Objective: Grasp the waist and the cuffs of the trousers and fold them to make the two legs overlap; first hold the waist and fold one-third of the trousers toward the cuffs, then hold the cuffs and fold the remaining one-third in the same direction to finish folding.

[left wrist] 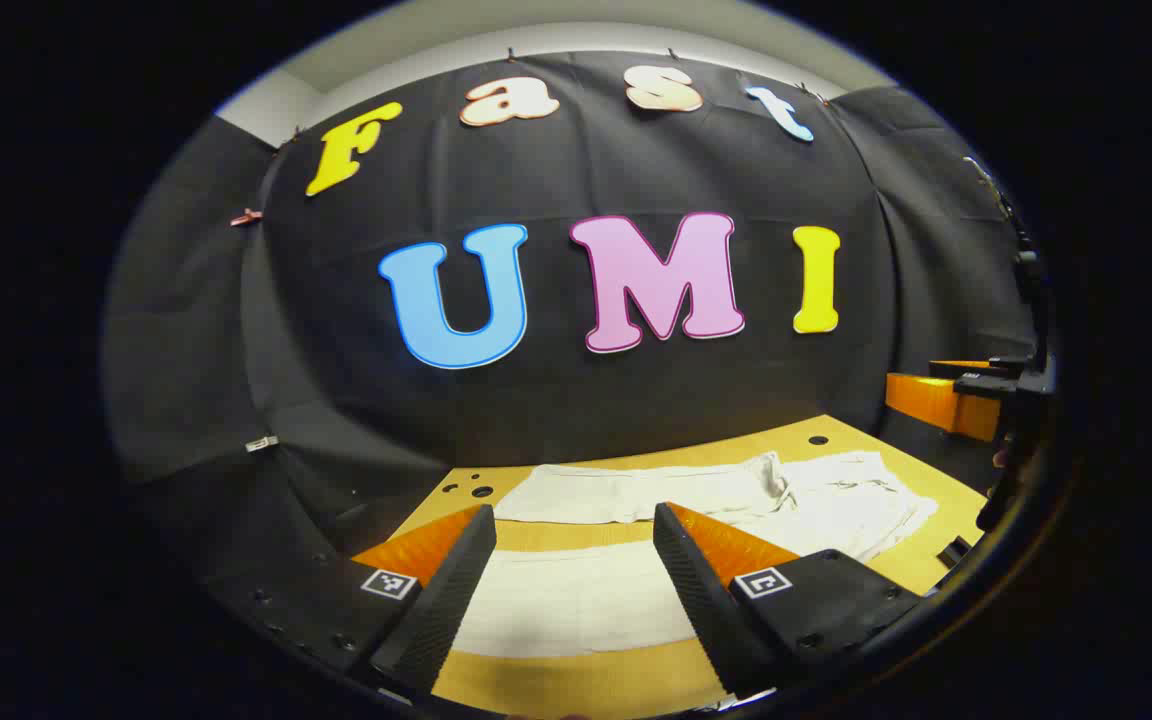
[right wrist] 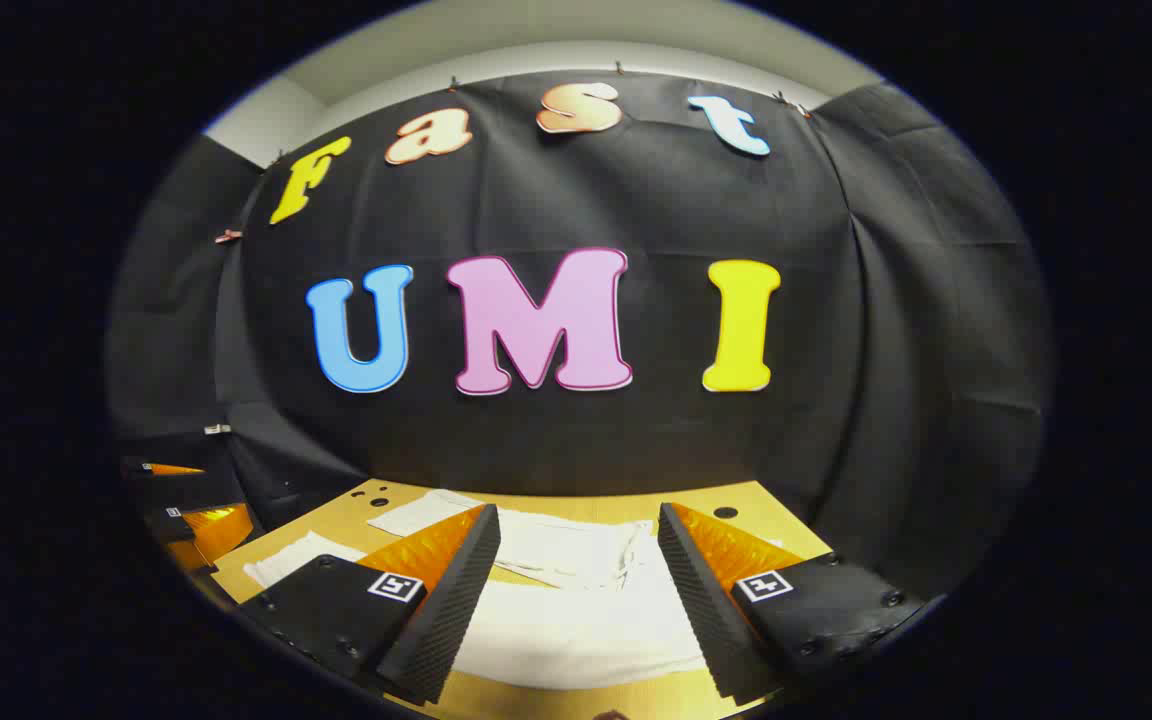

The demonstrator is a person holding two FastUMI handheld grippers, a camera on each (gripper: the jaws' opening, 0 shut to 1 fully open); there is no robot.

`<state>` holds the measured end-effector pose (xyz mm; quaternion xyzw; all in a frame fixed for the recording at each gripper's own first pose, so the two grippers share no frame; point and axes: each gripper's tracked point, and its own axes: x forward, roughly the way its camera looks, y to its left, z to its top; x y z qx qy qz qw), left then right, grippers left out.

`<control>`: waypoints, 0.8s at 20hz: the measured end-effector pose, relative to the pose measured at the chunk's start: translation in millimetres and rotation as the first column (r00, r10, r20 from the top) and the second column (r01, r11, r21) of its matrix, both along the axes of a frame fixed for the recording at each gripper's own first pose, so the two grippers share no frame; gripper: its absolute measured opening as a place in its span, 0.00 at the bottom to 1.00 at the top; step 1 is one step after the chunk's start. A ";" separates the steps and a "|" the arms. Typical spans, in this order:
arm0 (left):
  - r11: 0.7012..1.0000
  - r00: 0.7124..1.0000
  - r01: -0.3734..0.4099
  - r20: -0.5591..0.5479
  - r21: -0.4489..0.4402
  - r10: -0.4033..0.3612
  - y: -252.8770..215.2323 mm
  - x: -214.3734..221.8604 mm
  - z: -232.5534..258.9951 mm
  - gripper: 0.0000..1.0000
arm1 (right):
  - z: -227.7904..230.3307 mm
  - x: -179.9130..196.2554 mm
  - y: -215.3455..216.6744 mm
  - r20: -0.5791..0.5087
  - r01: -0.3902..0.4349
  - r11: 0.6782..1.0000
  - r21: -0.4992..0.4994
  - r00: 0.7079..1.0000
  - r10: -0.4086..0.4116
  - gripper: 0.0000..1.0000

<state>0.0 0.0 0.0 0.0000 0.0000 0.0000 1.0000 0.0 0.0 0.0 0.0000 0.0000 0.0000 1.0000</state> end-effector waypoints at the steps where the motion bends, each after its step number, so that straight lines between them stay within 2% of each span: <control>1: 1.000 1.000 0.012 -0.001 -0.023 -0.012 -0.4 12.4 2.9 0.99 | -5.9 6.1 -5.4 -0.017 0.015 1.000 0.024 1.000 -0.015 0.98; 4: 0.996 0.998 0.050 -0.042 -0.078 -0.053 -2.6 33.5 -5.9 0.99 | -12.2 16.9 -25.2 -0.036 0.089 0.996 0.022 0.995 -0.088 0.98; 6: 0.993 0.994 0.088 -0.056 -0.084 -0.093 -3.5 38.4 -10.9 0.99 | -5.8 13.4 -28.8 -0.021 0.120 0.993 0.014 0.993 -0.120 0.98; 9: 0.988 0.991 0.103 -0.071 -0.111 -0.112 5.6 42.2 -17.7 0.99 | -2.7 4.1 -30.5 -0.010 0.169 0.985 -0.024 0.986 -0.169 0.98; 13: 0.984 0.991 0.115 -0.051 -0.135 -0.123 24.0 37.5 -16.4 0.99 | 8.2 -13.9 -23.4 0.015 0.231 0.973 -0.026 0.973 -0.231 0.98; 16: 0.979 0.989 0.143 -0.027 -0.143 -0.148 28.7 38.0 -23.8 0.99 | 6.5 -23.0 -20.0 0.018 0.262 0.963 -0.069 0.965 -0.262 0.98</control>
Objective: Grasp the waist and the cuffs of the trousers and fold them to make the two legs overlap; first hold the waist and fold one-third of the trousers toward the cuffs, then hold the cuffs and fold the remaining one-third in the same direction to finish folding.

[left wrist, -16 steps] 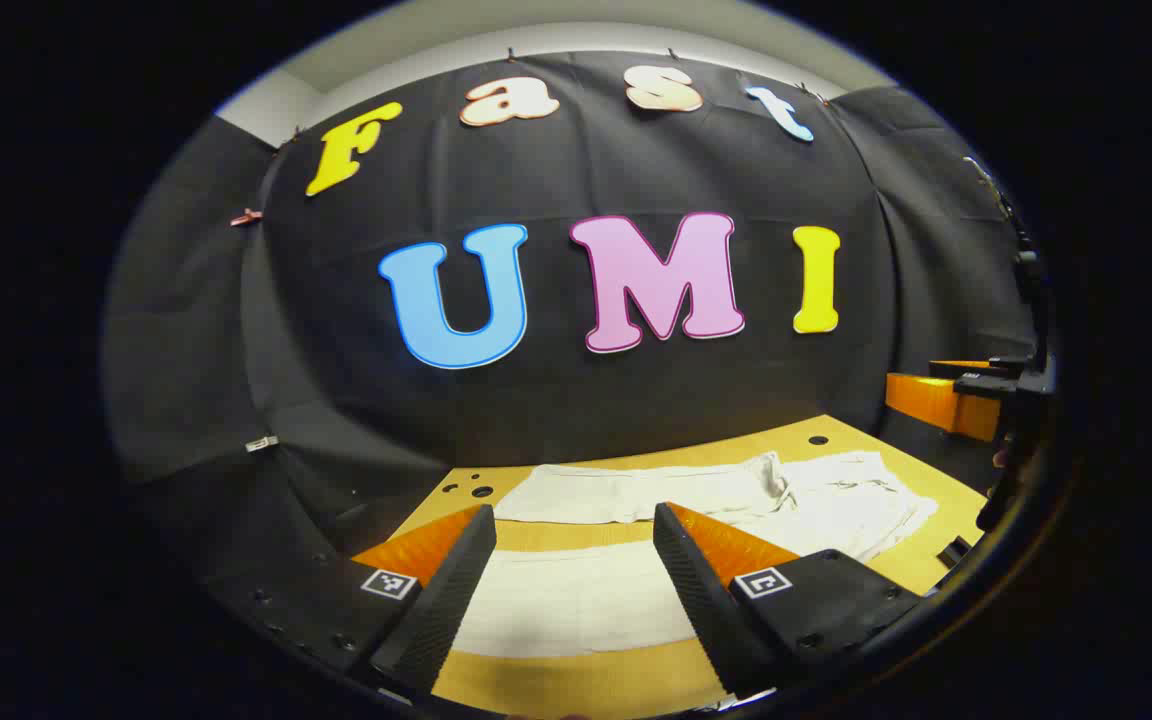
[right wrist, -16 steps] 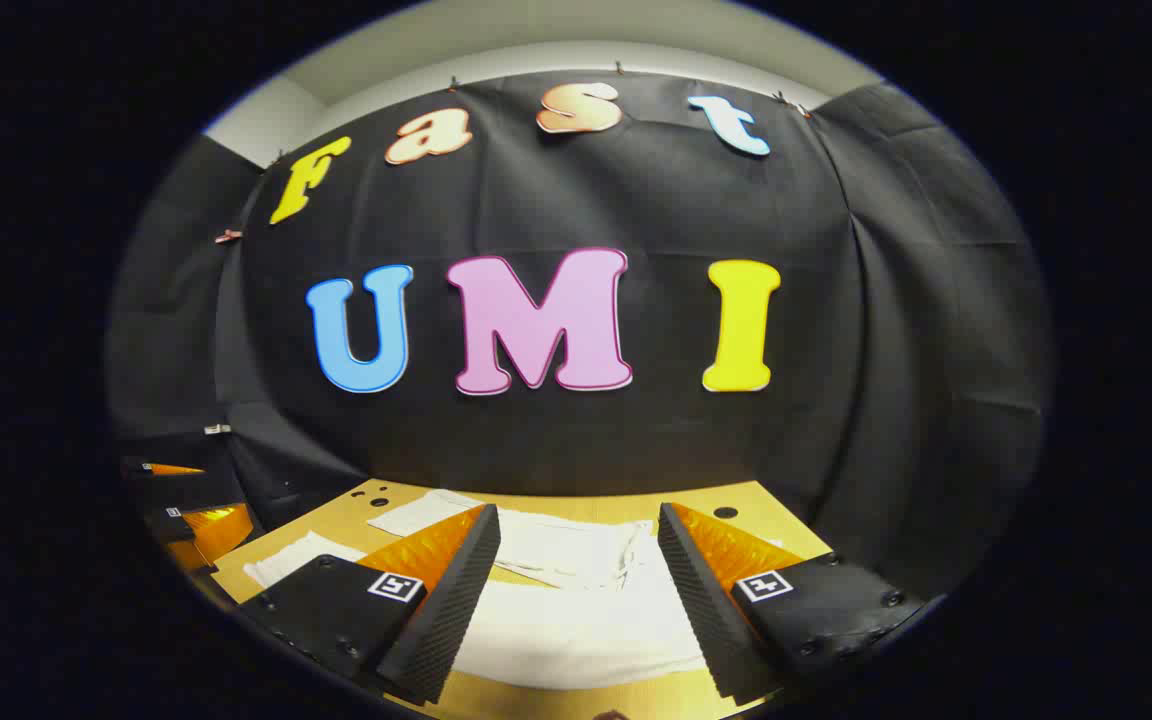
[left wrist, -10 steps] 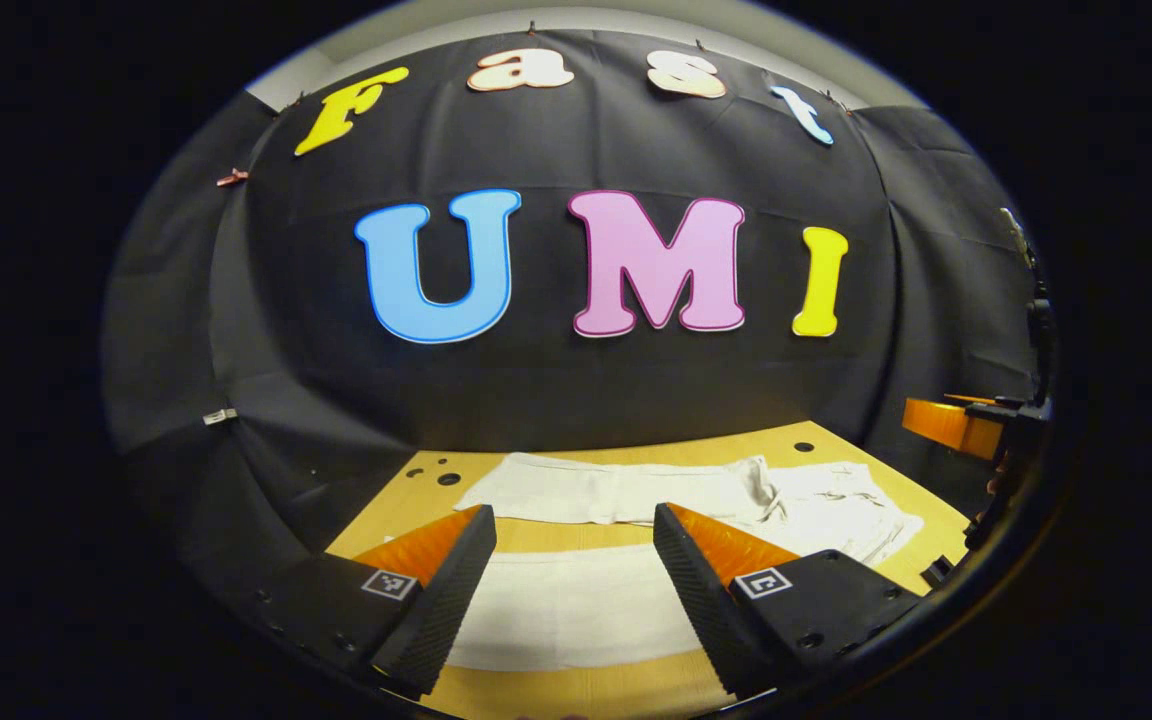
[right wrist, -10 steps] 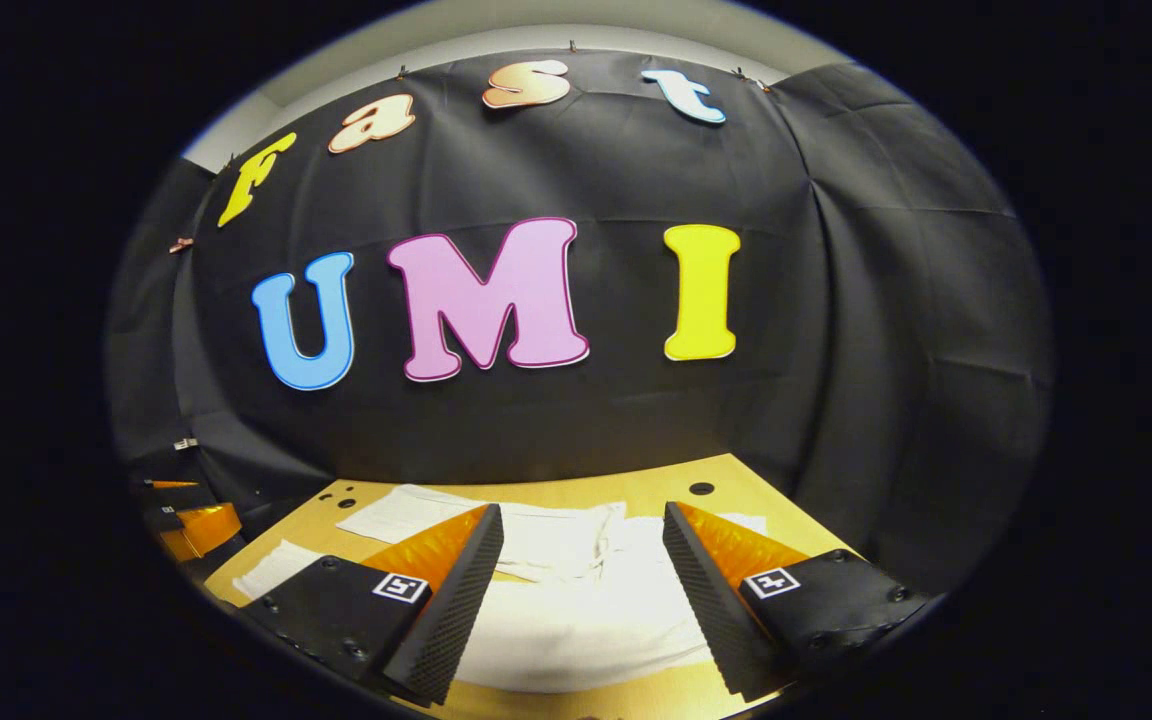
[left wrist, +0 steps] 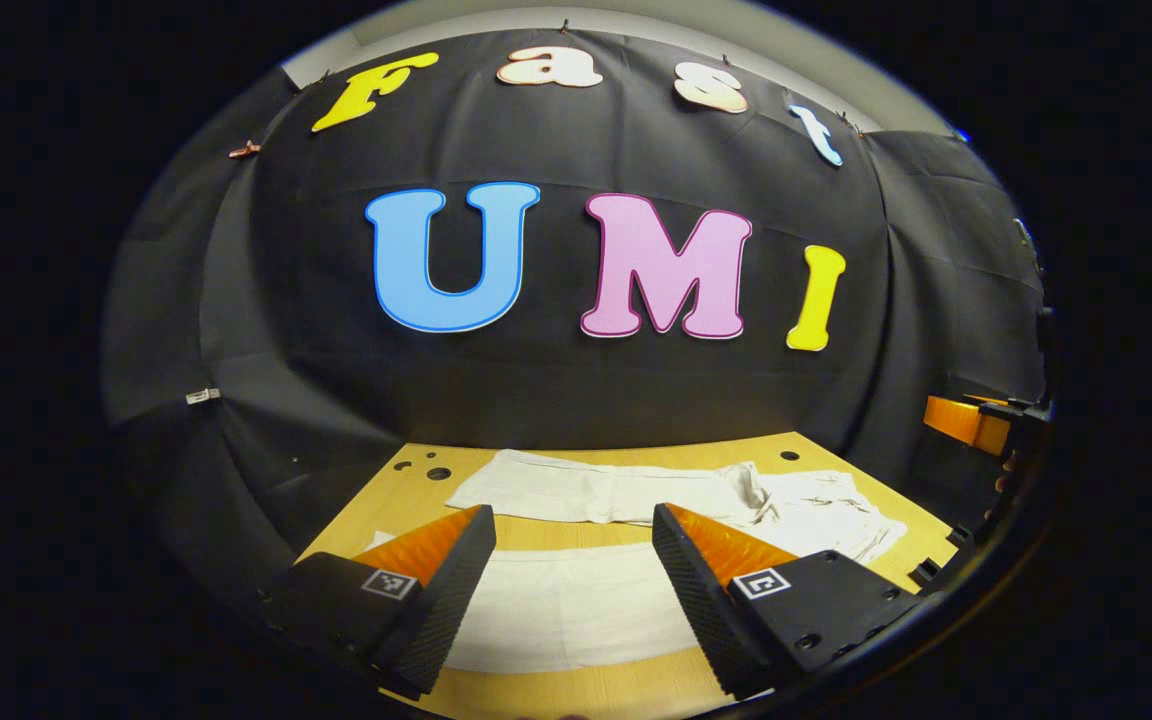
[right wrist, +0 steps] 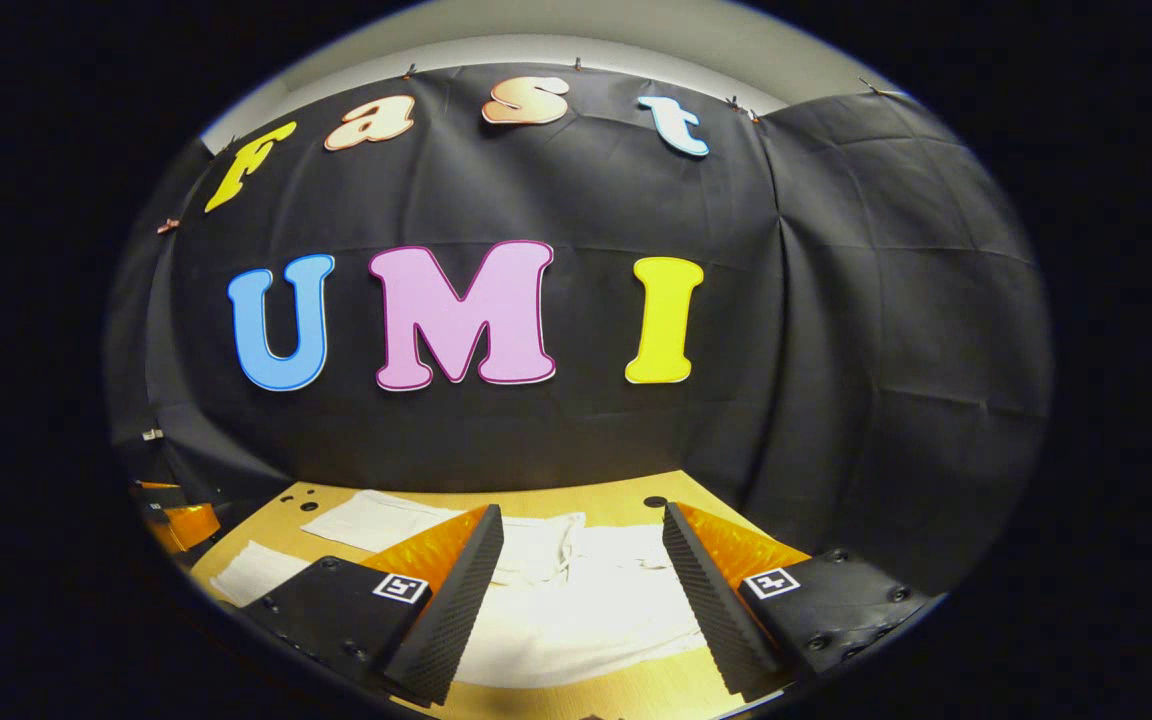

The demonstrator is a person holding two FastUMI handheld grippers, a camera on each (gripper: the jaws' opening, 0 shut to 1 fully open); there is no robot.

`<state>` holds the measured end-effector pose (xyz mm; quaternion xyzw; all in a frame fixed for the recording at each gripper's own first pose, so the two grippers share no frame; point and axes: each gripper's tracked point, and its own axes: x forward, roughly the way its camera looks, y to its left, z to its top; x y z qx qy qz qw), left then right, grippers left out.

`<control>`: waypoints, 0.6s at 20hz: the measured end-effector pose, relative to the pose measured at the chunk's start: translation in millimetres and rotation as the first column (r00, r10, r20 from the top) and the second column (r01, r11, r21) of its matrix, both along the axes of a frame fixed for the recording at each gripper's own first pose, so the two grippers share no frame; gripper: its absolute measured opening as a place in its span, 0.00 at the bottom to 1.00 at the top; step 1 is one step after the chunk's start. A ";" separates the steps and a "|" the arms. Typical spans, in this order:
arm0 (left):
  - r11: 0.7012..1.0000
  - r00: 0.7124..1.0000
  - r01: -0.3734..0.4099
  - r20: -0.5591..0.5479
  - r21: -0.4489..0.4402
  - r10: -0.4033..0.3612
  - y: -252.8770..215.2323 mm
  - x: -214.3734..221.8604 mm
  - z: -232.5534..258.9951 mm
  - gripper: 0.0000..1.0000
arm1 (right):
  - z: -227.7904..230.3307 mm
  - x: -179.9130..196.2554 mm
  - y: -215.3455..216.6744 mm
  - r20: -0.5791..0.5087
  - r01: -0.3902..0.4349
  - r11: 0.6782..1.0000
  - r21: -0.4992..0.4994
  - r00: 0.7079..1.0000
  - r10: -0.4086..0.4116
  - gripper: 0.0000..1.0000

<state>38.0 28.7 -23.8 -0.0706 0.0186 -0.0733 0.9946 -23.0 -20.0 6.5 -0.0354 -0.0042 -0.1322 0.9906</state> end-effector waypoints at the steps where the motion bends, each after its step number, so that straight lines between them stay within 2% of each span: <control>1: 1.000 1.000 -0.007 -0.008 0.005 0.007 2.5 3.4 -6.8 0.98 | -3.5 -4.0 -3.6 -0.016 0.020 1.000 -0.004 1.000 -0.020 0.98; 3: 1.000 0.999 -0.026 -0.019 -0.009 0.026 3.0 3.8 -9.8 0.96 | -10.5 -9.1 4.8 -0.037 0.003 1.000 0.009 0.999 -0.002 0.98; 5: 0.999 1.000 -0.028 -0.012 -0.018 0.028 -0.4 -1.5 -8.7 0.97 | -21.5 -6.1 3.6 -0.064 -0.005 1.000 -0.022 0.998 0.004 0.98; 9: 0.999 0.999 -0.030 -0.026 0.028 0.031 1.6 -3.9 -21.5 0.96 | -21.1 6.5 -2.4 -0.065 -0.023 0.998 -0.064 0.998 0.019 0.98; 12: 1.000 0.997 0.017 -0.082 0.008 -0.016 -7.2 -4.5 -33.9 0.97 | -20.6 19.2 -2.9 -0.067 -0.077 0.989 -0.129 0.995 0.069 0.97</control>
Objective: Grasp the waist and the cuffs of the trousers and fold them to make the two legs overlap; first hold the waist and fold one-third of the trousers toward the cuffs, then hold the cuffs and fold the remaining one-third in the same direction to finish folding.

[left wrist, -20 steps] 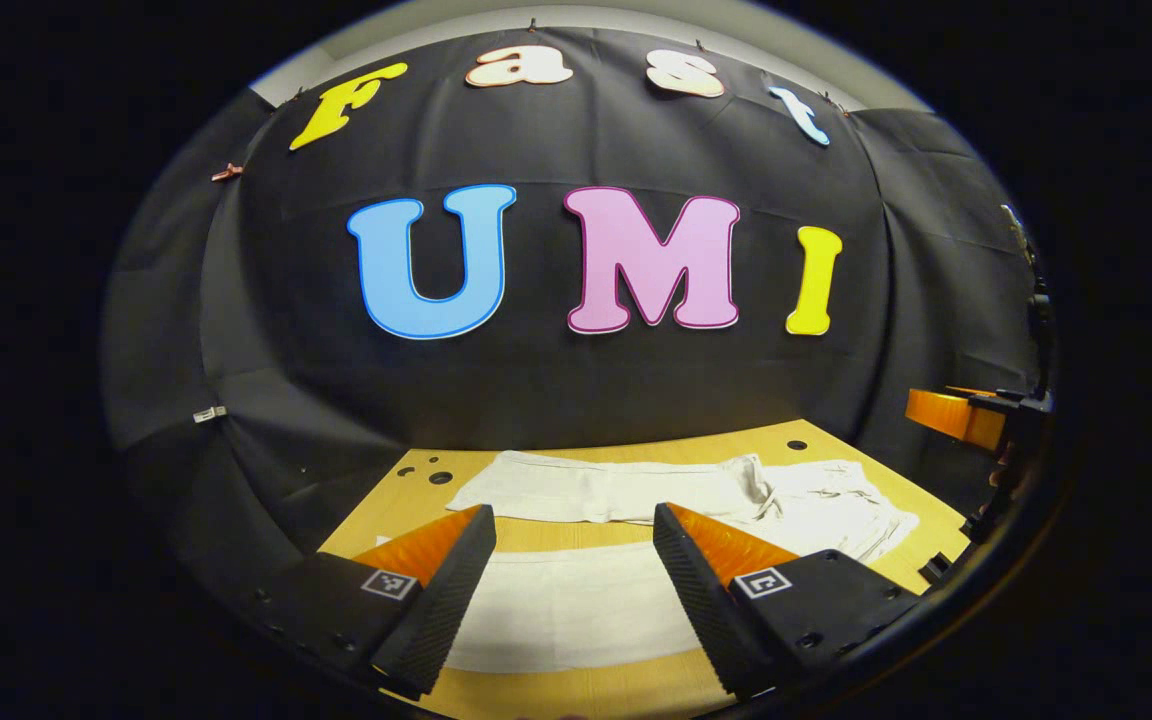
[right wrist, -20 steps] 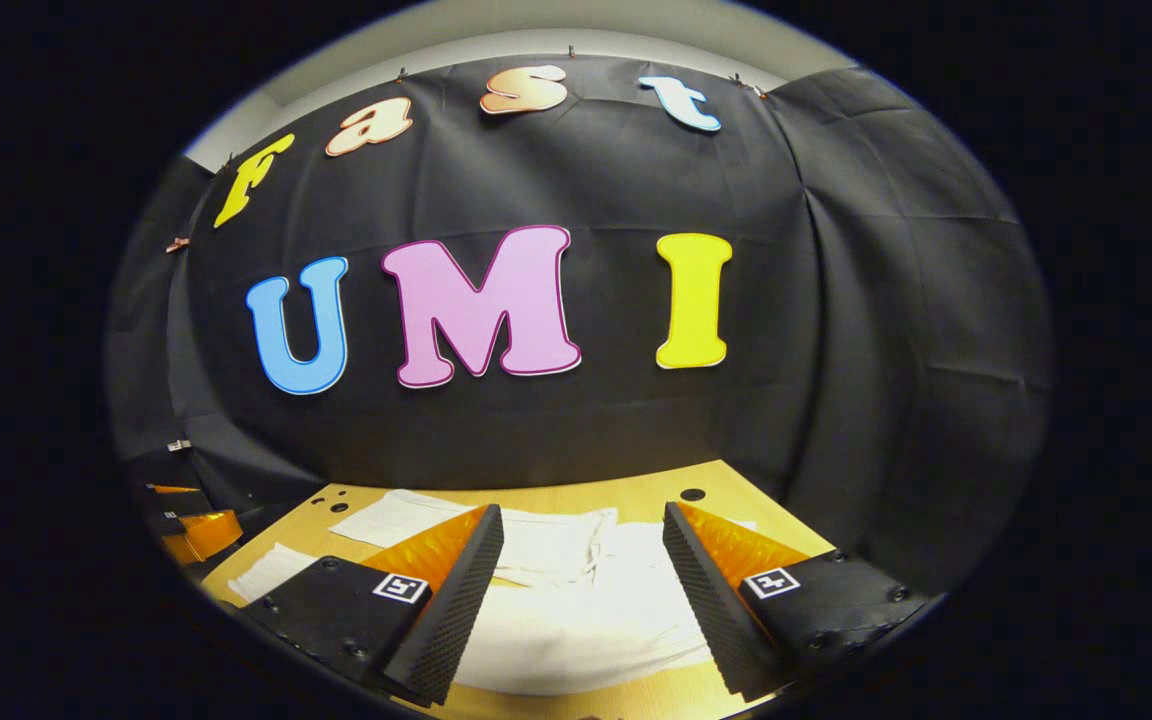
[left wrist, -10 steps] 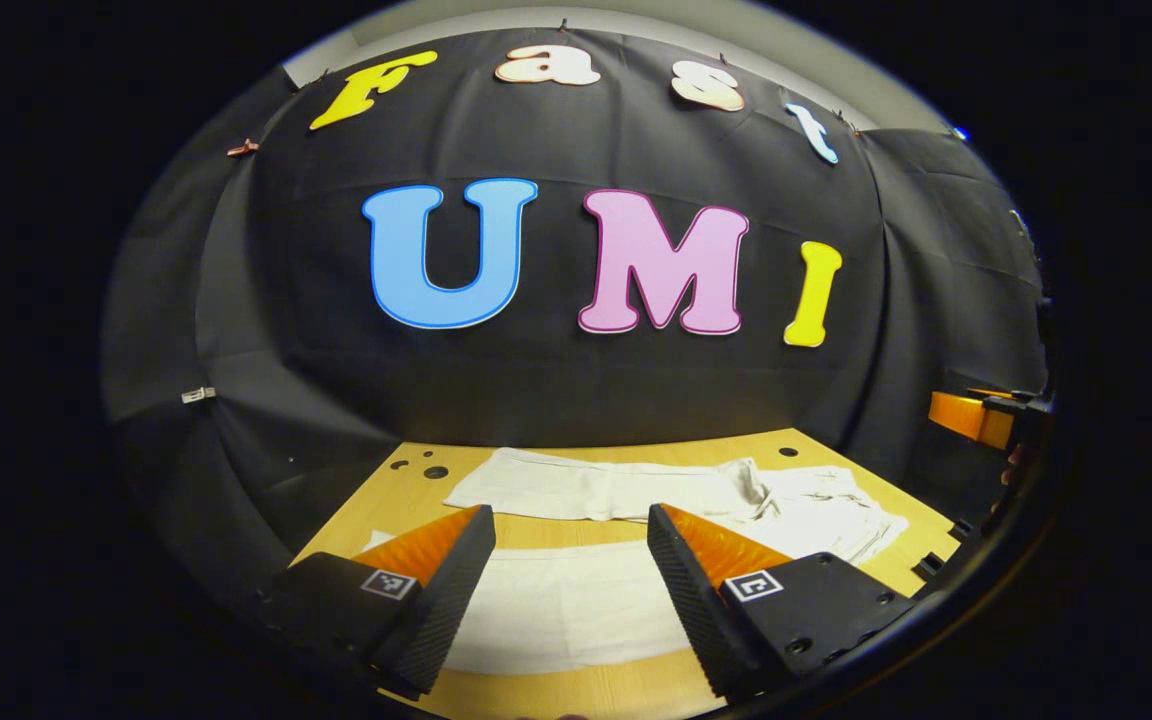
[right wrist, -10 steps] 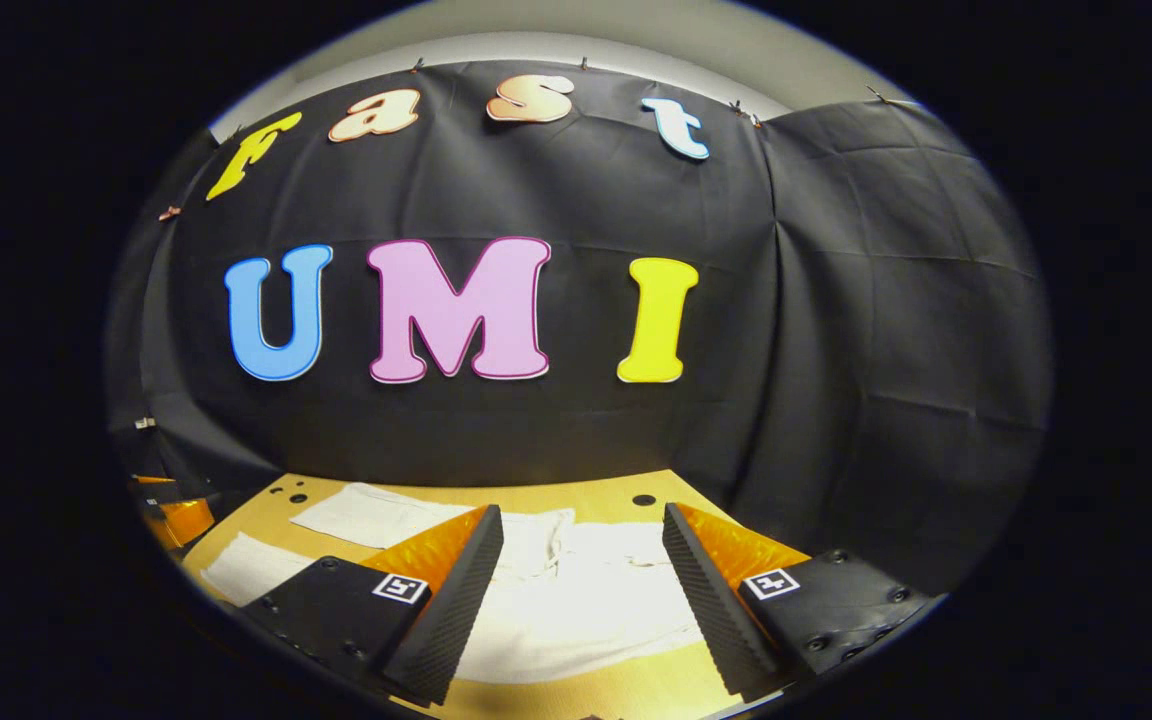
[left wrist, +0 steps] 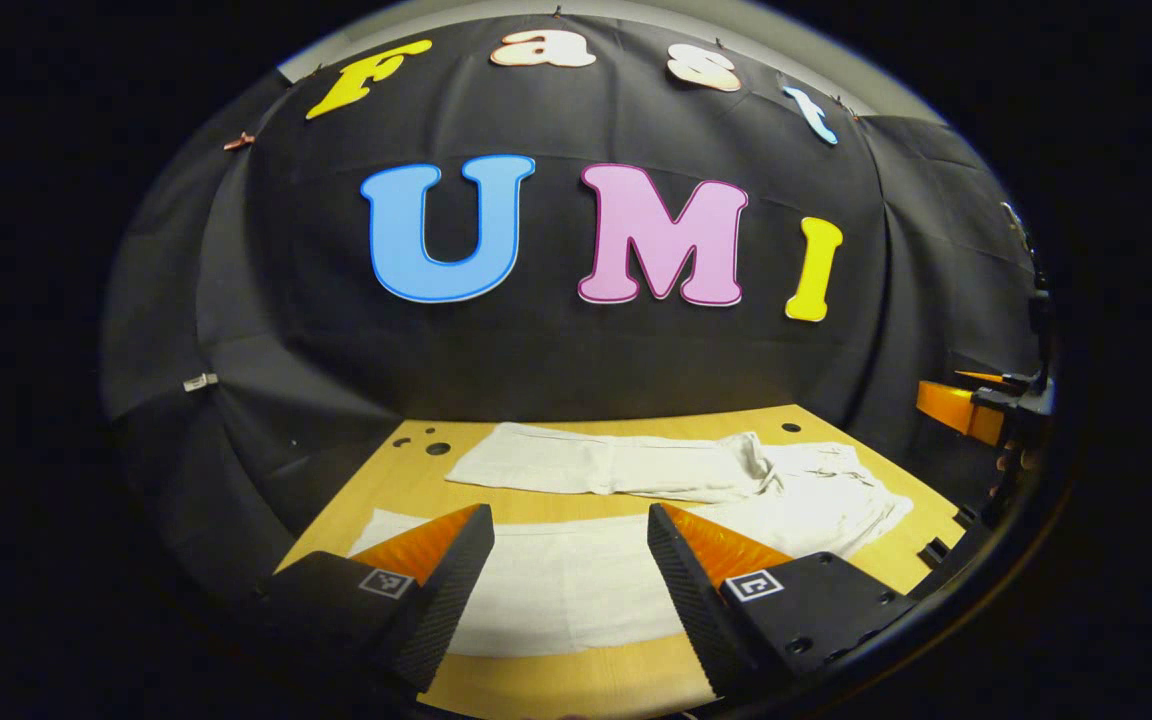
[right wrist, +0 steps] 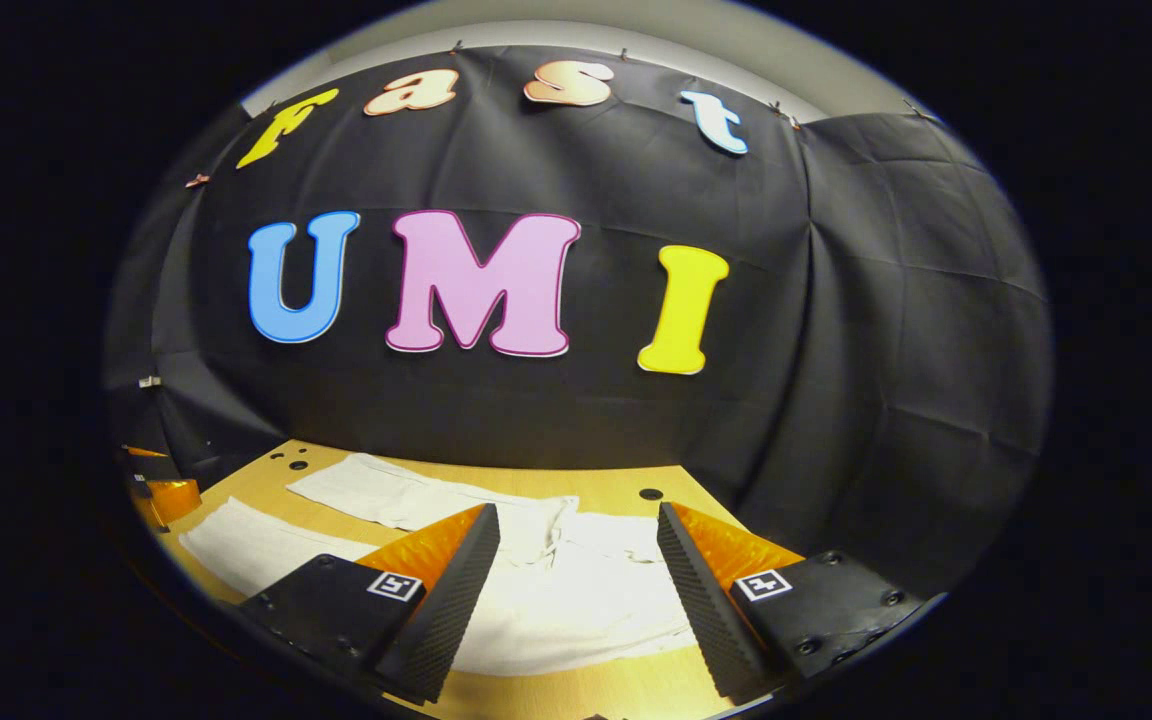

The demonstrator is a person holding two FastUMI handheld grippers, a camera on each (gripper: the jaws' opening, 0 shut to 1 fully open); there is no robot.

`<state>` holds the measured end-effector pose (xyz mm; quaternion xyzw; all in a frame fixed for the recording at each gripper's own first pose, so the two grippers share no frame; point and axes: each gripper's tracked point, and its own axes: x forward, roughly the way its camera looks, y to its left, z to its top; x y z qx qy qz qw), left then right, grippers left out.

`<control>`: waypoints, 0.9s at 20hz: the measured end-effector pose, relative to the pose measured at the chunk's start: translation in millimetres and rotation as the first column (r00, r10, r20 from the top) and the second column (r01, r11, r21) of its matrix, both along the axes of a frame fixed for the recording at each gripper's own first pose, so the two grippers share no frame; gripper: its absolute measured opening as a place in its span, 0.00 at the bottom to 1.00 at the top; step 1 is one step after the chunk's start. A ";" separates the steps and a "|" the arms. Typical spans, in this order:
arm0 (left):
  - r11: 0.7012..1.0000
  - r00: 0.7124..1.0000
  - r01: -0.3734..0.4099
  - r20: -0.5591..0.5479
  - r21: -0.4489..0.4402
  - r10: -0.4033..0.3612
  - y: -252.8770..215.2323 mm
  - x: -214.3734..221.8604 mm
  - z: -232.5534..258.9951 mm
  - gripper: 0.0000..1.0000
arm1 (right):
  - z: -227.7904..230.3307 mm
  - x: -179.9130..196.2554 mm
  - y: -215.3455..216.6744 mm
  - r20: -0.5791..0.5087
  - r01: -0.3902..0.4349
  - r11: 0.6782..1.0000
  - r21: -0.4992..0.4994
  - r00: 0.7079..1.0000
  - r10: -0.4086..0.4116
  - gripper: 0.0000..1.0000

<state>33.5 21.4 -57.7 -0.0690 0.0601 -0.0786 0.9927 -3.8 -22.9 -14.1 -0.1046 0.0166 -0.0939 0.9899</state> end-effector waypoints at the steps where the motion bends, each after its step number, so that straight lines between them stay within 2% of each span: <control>1: 1.000 1.000 0.012 -0.005 0.002 -0.012 -2.3 1.6 -0.3 0.97 | -2.7 4.1 -9.5 -0.014 0.002 0.999 -0.047 1.000 -0.002 0.97; 4: 0.999 1.000 -0.001 0.006 0.050 0.000 4.2 11.3 3.4 0.97 | 3.9 11.6 -33.2 -0.008 0.006 0.990 -0.138 1.000 -0.007 0.97; 6: 0.999 1.000 -0.002 0.002 0.046 0.002 5.7 18.2 3.5 0.97 | 0.8 18.0 -49.0 -0.022 0.002 0.985 -0.174 1.000 -0.006 0.97; 12: 0.996 0.997 -0.069 -0.024 0.052 0.071 31.6 35.7 -3.9 0.97 | -10.0 39.4 -101.6 -0.121 -0.052 0.937 -0.344 0.993 0.011 0.97; 14: 0.994 0.995 -0.087 -0.040 0.061 0.089 43.8 39.2 -11.9 0.96 | -21.7 45.2 -115.9 -0.176 -0.094 0.911 -0.402 0.984 0.024 0.97; 15: 0.993 0.994 -0.097 -0.052 0.069 0.100 51.5 40.6 -18.6 0.96 | -34.5 49.4 -119.6 -0.224 -0.140 0.895 -0.423 0.974 0.046 0.97; 18: 0.988 0.988 -0.117 -0.090 0.104 0.127 70.8 40.1 -38.8 0.96 | -72.9 48.7 -132.2 -0.374 -0.280 0.824 -0.492 0.923 0.090 0.97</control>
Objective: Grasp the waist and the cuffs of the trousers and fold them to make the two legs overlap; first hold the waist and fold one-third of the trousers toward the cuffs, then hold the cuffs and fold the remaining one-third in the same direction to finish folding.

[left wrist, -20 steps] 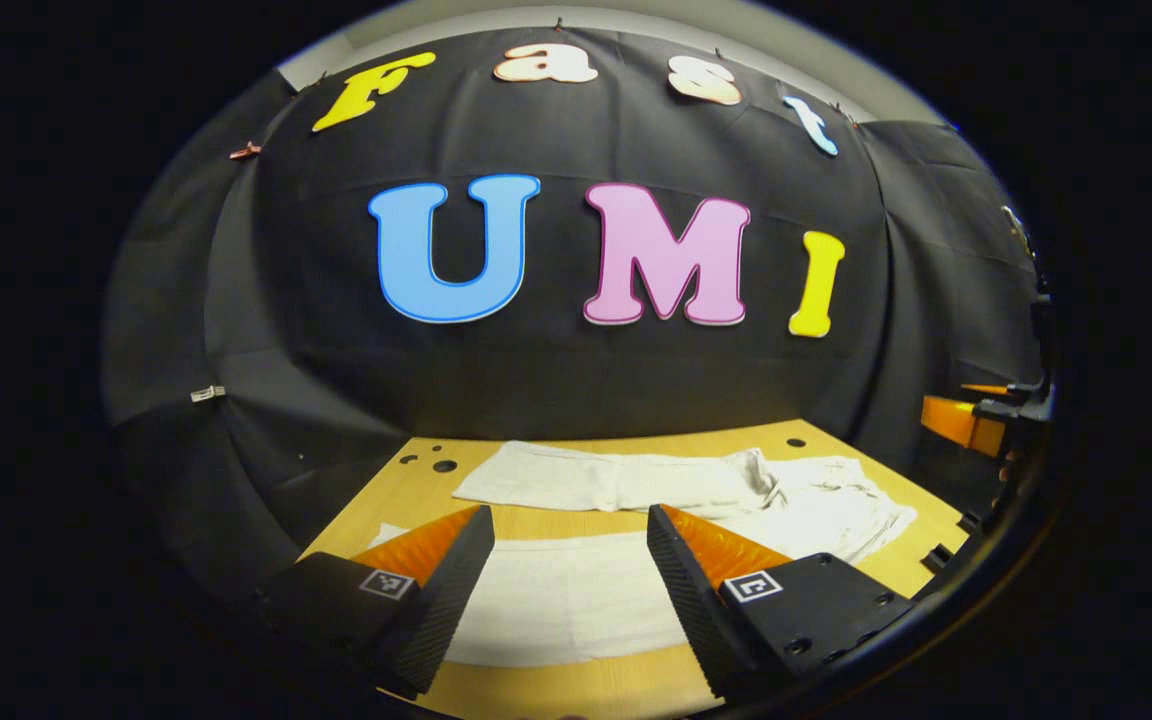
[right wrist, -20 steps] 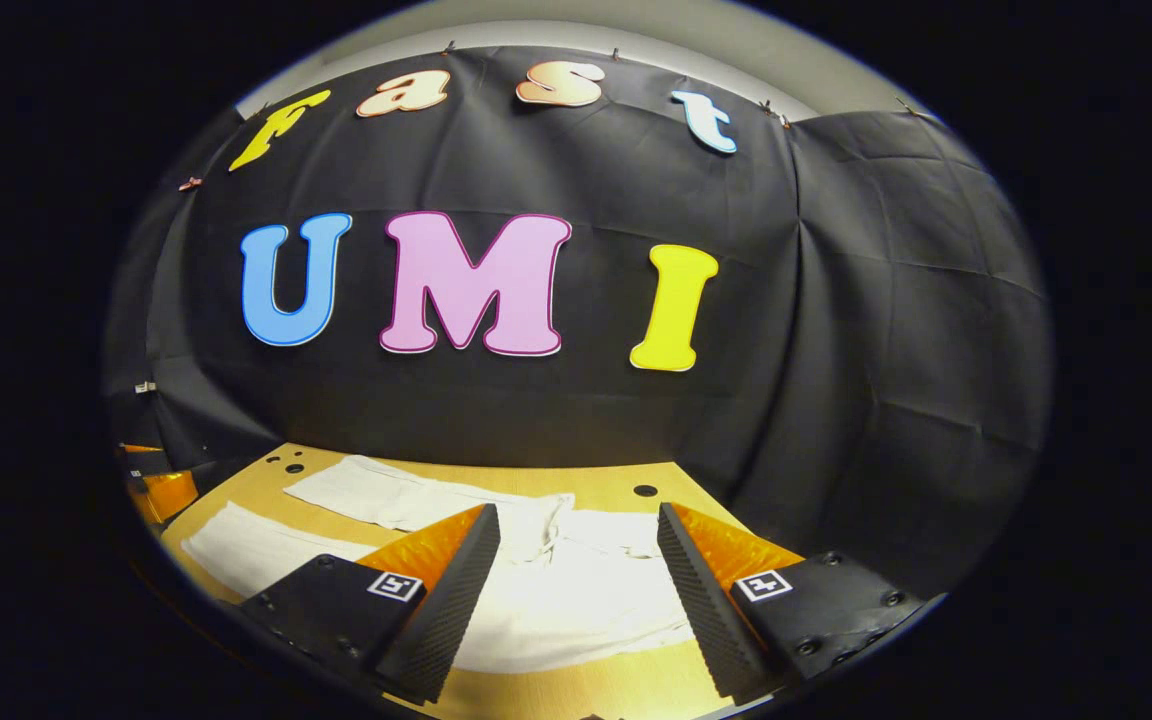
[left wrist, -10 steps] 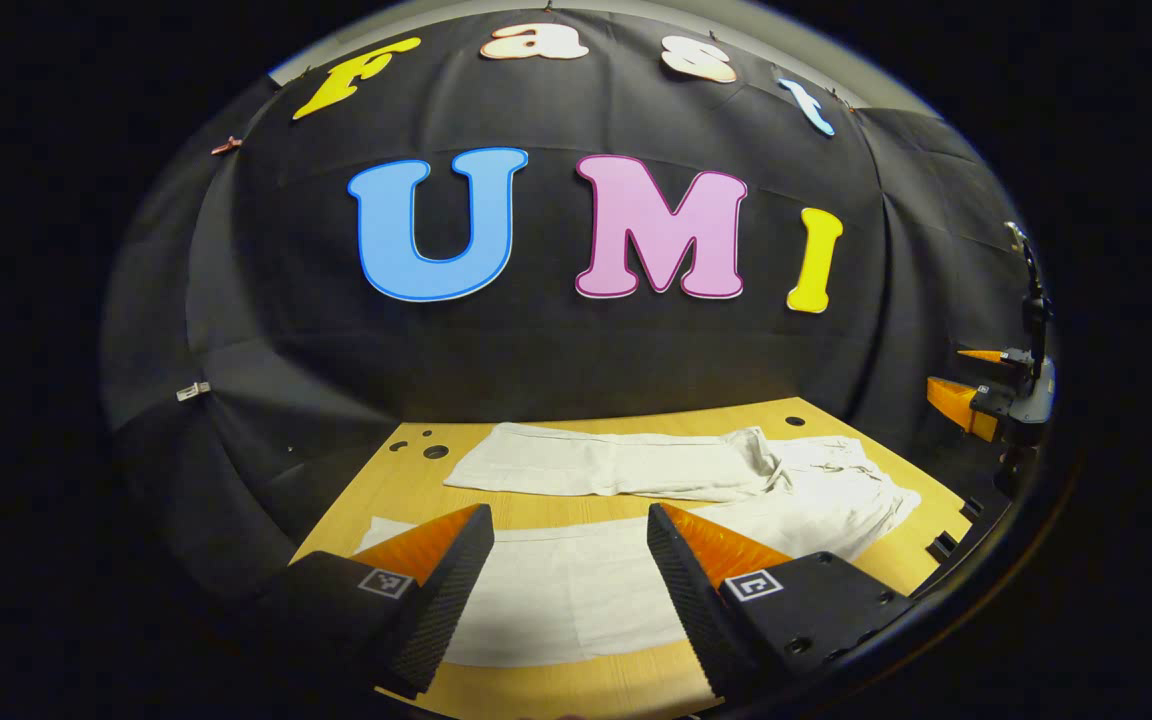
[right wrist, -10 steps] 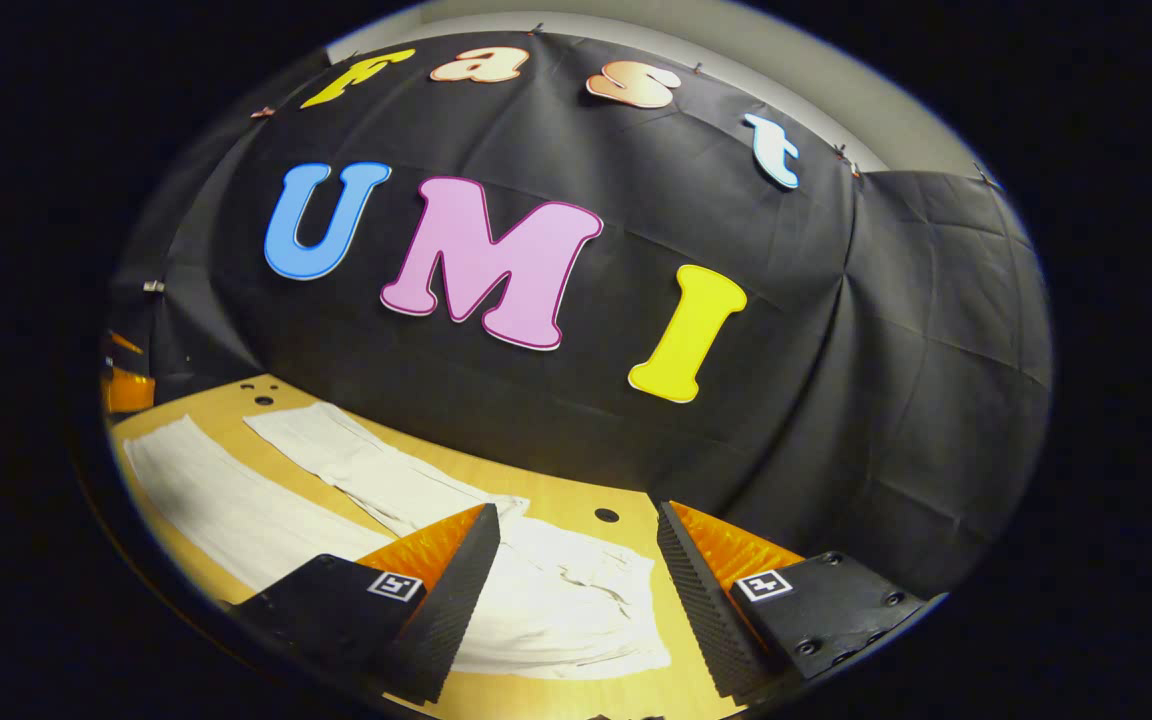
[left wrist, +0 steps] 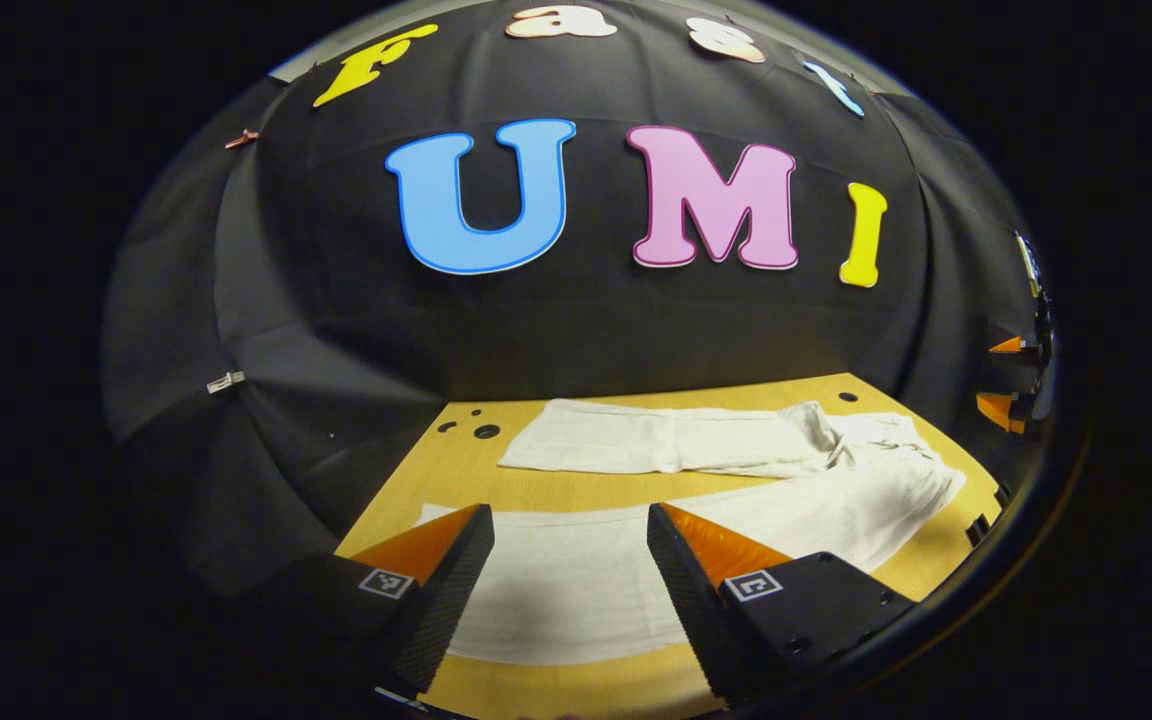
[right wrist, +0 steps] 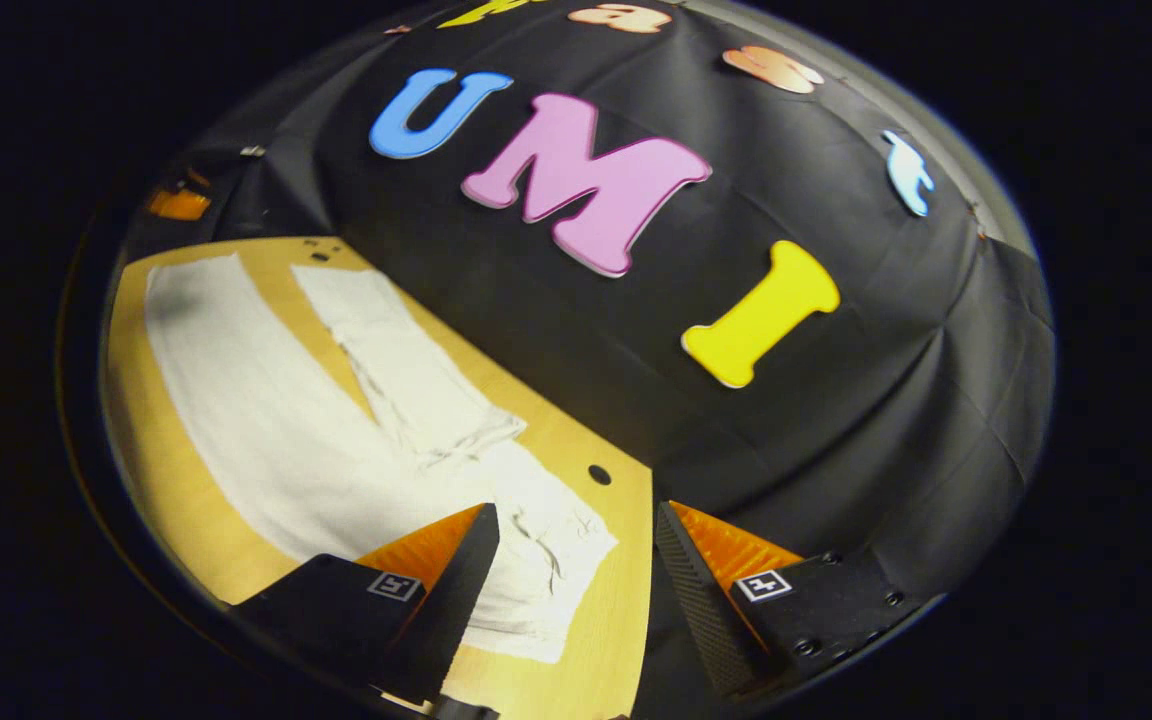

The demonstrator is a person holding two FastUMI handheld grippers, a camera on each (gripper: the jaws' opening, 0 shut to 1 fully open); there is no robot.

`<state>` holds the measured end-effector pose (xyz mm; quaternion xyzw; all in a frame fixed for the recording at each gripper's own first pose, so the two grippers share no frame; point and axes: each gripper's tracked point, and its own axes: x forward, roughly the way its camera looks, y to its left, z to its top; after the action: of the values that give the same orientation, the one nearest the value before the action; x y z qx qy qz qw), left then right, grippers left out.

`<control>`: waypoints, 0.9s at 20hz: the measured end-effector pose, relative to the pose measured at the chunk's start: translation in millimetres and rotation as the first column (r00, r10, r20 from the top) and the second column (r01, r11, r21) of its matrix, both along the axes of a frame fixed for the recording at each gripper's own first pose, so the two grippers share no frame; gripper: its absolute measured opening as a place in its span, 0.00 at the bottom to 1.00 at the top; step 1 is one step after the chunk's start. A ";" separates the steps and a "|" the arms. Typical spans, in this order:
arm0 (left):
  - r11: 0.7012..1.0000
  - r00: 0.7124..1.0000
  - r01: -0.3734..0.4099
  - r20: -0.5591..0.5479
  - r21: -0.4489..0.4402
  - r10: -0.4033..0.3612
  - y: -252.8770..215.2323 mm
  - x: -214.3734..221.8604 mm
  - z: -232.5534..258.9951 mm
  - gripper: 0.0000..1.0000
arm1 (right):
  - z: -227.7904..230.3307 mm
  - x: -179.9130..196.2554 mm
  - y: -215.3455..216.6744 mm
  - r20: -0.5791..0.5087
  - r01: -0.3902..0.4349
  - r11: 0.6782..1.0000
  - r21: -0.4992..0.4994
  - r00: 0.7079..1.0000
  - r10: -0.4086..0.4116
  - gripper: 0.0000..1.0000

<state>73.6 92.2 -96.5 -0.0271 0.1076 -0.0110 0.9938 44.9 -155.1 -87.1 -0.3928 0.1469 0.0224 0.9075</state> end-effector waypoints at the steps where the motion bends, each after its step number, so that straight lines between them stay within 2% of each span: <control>1: 1.000 1.000 -0.008 -0.014 0.014 0.008 6.3 -1.0 -7.7 0.96 | -9.2 -1.4 -6.5 -0.030 -0.032 0.998 -0.045 0.999 0.030 0.97; 2: 0.999 1.000 -0.016 -0.026 0.029 0.016 11.5 -3.3 -13.1 0.92 | -19.1 -3.4 -9.6 -0.067 -0.068 0.994 -0.084 0.996 0.063 0.97; 3: 0.999 0.999 -0.024 -0.036 0.043 0.026 17.4 -5.2 -18.8 0.96 | -33.9 -6.2 -15.7 -0.111 -0.098 0.987 -0.126 0.990 0.084 0.97; 8: 0.996 0.993 -0.056 -0.100 0.069 0.063 31.4 -11.5 -46.8 1.00 | -87.4 -20.0 -54.3 -0.298 -0.185 0.952 -0.246 0.948 0.107 0.97; 15: 0.990 0.976 -0.097 -0.183 0.105 0.115 39.2 -21.7 -76.4 1.00 | -158.7 -39.4 -89.6 -0.492 -0.328 0.889 -0.321 0.859 0.139 0.97; 18: 0.987 0.966 -0.112 -0.219 0.116 0.135 40.5 -23.7 -88.7 1.00 | -181.1 -38.9 -105.2 -0.528 -0.350 0.867 -0.355 0.840 0.123 0.98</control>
<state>49.9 132.8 -185.2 0.0163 0.2183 0.0598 0.9739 6.0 -260.3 -268.2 -0.5832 0.3213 0.2022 0.7181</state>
